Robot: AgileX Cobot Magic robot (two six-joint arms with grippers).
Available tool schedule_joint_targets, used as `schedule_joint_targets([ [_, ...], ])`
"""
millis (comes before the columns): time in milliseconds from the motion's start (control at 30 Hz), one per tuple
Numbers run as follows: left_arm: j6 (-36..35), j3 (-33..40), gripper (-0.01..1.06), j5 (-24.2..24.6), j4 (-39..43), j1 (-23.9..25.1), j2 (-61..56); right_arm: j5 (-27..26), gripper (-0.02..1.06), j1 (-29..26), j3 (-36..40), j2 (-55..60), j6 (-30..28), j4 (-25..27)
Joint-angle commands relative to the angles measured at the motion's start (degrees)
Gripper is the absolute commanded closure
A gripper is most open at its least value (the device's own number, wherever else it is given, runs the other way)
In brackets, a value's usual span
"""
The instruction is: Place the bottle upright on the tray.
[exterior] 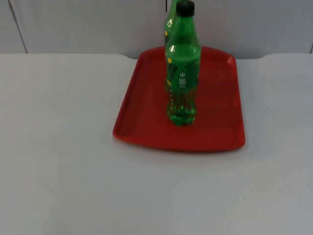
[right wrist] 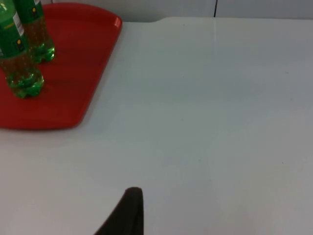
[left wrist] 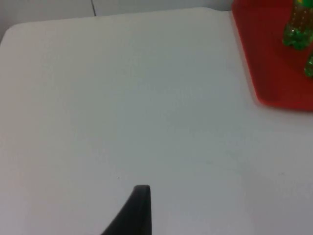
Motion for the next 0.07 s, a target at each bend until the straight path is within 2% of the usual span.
schedule_joint_targets([
  [0, -0.35, 0.23, 0.00, -0.06, 0.10, 1.52, -0.19, -0.19, 0.00, -0.46, 0.36, -0.22, 0.20, 0.11],
  [33, -0.35, 0.23, 0.00, -0.06, 0.10, 1.95, -0.19, -0.19, 0.00, -0.46, 0.36, -0.22, 0.20, 0.11],
])
